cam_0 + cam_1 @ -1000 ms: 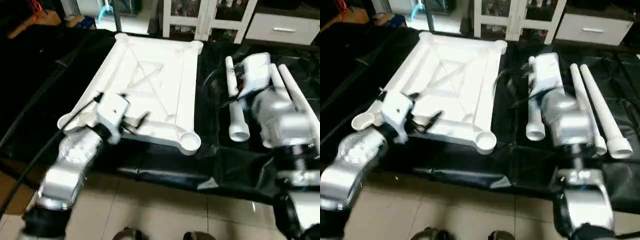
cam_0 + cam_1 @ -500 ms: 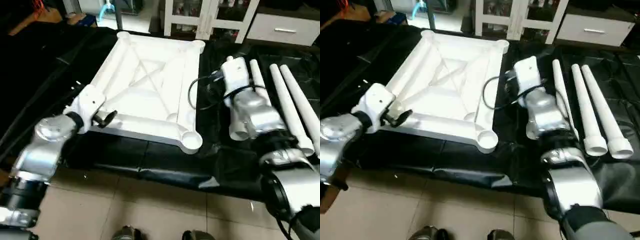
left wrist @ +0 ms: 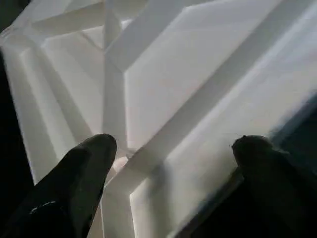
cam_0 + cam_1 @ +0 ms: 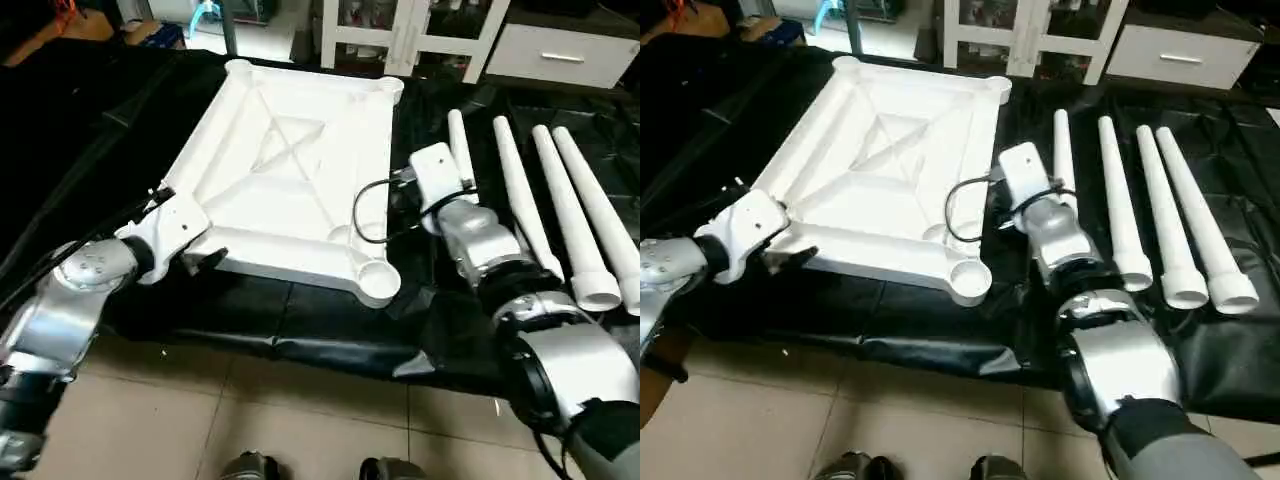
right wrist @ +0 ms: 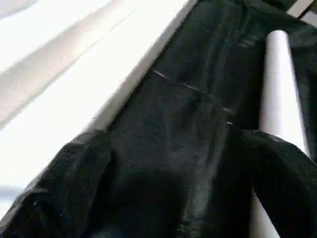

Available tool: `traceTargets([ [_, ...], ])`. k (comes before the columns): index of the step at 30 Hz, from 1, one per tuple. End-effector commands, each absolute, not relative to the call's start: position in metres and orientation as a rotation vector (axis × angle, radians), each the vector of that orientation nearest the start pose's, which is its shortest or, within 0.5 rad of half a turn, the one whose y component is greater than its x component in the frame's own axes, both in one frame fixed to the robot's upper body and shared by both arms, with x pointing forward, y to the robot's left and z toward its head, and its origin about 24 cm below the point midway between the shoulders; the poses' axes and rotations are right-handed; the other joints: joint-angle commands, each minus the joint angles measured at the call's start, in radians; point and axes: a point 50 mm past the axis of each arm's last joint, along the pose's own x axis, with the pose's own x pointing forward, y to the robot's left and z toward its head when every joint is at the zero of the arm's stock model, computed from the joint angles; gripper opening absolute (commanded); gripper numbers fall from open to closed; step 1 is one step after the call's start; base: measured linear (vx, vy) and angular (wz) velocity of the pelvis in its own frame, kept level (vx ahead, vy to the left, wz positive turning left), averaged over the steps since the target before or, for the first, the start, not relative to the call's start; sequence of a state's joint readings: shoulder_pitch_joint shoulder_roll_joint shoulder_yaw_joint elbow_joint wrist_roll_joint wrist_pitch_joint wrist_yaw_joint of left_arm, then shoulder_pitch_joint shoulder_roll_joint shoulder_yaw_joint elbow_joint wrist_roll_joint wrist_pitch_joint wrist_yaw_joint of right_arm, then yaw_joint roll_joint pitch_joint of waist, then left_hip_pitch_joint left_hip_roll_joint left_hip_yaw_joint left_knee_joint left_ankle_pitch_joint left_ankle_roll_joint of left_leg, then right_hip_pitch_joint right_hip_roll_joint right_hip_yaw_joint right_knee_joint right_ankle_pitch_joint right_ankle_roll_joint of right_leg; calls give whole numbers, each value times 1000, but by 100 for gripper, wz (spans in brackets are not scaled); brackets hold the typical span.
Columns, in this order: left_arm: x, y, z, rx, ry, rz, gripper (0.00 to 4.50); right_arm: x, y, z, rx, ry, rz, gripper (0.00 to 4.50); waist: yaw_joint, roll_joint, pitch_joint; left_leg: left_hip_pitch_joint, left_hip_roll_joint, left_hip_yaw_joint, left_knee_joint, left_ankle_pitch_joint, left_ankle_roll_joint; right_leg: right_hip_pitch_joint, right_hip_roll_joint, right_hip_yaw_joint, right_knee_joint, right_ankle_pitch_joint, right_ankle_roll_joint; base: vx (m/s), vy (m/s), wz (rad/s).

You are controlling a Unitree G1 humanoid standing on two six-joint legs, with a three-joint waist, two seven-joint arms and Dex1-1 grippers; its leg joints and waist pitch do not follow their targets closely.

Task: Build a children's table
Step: Pick table leg

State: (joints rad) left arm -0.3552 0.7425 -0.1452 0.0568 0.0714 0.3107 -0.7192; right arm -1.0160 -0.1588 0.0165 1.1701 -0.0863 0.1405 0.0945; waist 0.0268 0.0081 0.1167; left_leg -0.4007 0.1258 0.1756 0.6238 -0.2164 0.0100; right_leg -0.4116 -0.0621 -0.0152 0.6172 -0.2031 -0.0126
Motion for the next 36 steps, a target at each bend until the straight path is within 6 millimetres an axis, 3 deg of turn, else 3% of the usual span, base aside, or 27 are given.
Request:
traceTargets([
  [1,282,232,78,743,529,-733,444,406,-127,97,-274,293,185,450,3,2,-65,35,96,-32,-82,48,82,44,-93,36,-28,125,-334,0,0,0],
  [4,267,233,76,722,563,-783,444,406,-111,99,-199,276,216,450,0,0,-63,28,97,-32,-85,53,84,48,-95,37,-26,131,-334,0,0,0],
  [6,261,230,79,699,544,-794,444,406,-101,101,-166,259,230,450,-3,2,-60,34,99,-28,-87,18,77,41,-94,39,-31,94,-334,0,0,0],
  [7,259,227,82,677,527,-796,444,406,-95,102,-141,247,244,450,-8,-8,-59,26,96,-25,-88,27,80,44,-92,39,-28,99,-331,0,0,0],
  [8,258,225,84,662,516,-796,444,406,-91,103,-123,239,254,450,-8,-5,-63,26,98,-26,-86,31,79,45,-96,42,-24,107,-333,0,0,0],
  [9,257,224,86,651,508,-799,444,406,-88,103,-111,236,260,450,-2,4,-60,39,100,-24,-87,17,68,32,-90,39,-31,99,-333,0,0,0],
  [13,258,201,98,609,355,-804,444,407,-81,108,-103,203,197,450,-3,-18,-46,36,102,-17,-94,-36,28,33,-89,44,-33,79,-330,0,0,0],
  [15,262,195,99,623,307,-766,444,410,-86,115,-74,171,137,450,0,-13,-46,36,103,-13,-93,-42,23,30,-89,45,-31,79,-319,0,0,0],
  [17,267,192,102,633,254,-713,444,413,-93,122,-55,140,94,450,3,-20,-43,40,103,-6,-94,-39,19,26,-80,44,-31,88,-303,0,0,0],
  [19,271,189,108,621,201,-677,444,416,-99,130,-42,106,75,450,15,-15,-46,50,101,1,-90,-28,7,18,-73,43,-27,114,-284,0,0,0],
  [23,263,180,122,505,145,-784,444,420,-110,145,-24,43,115,450,20,-14,-49,42,95,1,-86,23,1,24,-70,39,-15,191,-284,0,0,0],
  [24,256,176,126,469,140,-862,444,420,-114,148,-20,25,166,450,19,-20,-52,40,94,1,-84,31,11,31,-73,41,-11,221,-292,0,0,0],
  [25,253,175,127,460,139,-894,444,420,-115,149,-20,19,188,450,21,-16,-55,38,93,0,-82,40,19,32,-73,39,-9,239,-298,0,0,0],
  [27,243,169,127,440,155,-990,444,418,-122,151,-51,-12,254,450,20,-21,-51,34,94,4,-77,67,54,31,-72,40,-8,281,-313,0,0,0],
  [29,238,157,124,440,157,-1068,444,414,-132,155,-65,-67,315,450,23,-8,-50,34,98,2,-77,54,66,32,-74,41,-12,245,-325,0,0,0],
  [30,236,150,123,442,154,-1103,444,410,-136,157,-77,-100,349,450,25,-11,-49,35,99,3,-78,48,68,33,-72,40,-15,239,-320,0,0,0],
  [31,236,146,124,440,149,-1120,444,407,-138,160,-76,-118,366,450,27,-8,-51,36,101,1,-77,51,65,35,-74,41,-13,242,-317,0,0,0],
  [32,237,143,124,443,142,-1125,444,405,-140,162,-76,-133,381,450,28,-13,-52,38,102,2,-78,53,64,35,-72,41,-14,241,-319,0,0,0],
  [33,241,139,125,459,125,-1108,444,400,-142,164,-82,-149,406,450,28,-7,-49,37,99,1,-79,53,60,36,-66,40,-19,233,-317,0,0,0],
  [35,246,133,125,481,101,-1098,444,391,-144,168,-96,-167,451,450,32,-12,-54,40,101,2,-78,45,52,38,-71,43,-17,220,-317,0,0,0],
  [36,247,125,126,482,89,-1125,444,379,-145,170,-118,-174,503,450,35,-5,-47,36,99,1,-83,21,48,40,-70,43,-28,183,-309,0,0,0],
])
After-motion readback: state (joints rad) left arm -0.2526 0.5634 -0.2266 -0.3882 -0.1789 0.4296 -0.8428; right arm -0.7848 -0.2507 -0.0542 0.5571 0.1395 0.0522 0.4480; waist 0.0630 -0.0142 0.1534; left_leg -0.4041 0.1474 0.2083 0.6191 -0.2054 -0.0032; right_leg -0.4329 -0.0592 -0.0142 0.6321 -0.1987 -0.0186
